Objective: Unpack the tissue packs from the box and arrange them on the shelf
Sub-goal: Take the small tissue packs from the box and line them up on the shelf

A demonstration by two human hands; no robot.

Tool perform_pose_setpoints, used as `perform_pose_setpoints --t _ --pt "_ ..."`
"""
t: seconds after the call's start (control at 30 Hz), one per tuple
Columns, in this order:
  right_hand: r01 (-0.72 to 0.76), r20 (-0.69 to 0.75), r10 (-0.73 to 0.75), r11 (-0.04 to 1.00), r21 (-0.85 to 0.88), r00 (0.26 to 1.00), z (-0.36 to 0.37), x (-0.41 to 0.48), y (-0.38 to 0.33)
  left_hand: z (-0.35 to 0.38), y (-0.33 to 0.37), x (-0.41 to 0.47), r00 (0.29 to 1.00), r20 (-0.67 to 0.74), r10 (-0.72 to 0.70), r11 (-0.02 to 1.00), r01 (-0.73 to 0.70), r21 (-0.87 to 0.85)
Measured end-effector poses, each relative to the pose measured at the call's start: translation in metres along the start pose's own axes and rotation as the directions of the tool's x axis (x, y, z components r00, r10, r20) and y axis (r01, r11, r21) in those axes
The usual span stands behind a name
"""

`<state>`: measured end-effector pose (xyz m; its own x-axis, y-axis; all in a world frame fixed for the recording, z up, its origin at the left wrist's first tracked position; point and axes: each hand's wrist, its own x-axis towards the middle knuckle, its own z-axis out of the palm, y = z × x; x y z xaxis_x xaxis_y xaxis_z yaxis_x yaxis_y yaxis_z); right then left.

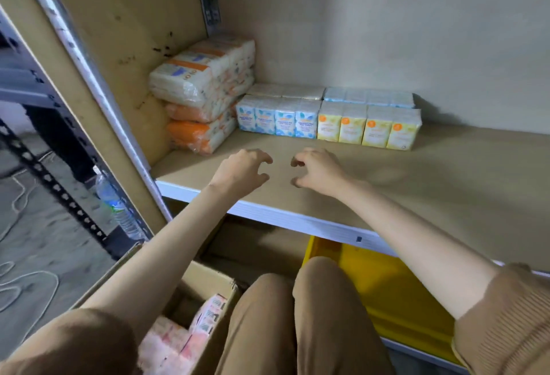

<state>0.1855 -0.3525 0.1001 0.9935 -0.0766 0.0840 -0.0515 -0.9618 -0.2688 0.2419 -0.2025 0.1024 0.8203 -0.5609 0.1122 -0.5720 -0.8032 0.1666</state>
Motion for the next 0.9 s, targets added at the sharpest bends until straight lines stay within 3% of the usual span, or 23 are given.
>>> perform_pose_setpoints --t 0.27,0.53,0.73,0.9 --pt "0.214 0.066 -0.218 0.975 0.062 0.974 0.034 -0.036 -0.075 0.002 -0.036 -0.099 0.988 -0.046 -0.148 0.988 0.145 -0.061" --pt "0.35 0.238 -0.391 0.916 0.195 0.889 0.091 -0.063 -0.133 0.033 -0.086 -0.176 0.961 0.022 -0.275 0.961 0.276 -0.003" --pt "0.323 0.401 -0.388 0.92 0.221 0.83 0.148 -0.064 -0.159 0.068 -0.126 -0.223 0.901 0.144 -0.409 0.912 0.41 0.025" --pt "0.322 0.53 -0.364 0.931 0.174 0.766 0.198 -0.056 -0.171 0.113 -0.168 -0.254 0.807 0.27 -0.526 0.844 0.535 0.044"
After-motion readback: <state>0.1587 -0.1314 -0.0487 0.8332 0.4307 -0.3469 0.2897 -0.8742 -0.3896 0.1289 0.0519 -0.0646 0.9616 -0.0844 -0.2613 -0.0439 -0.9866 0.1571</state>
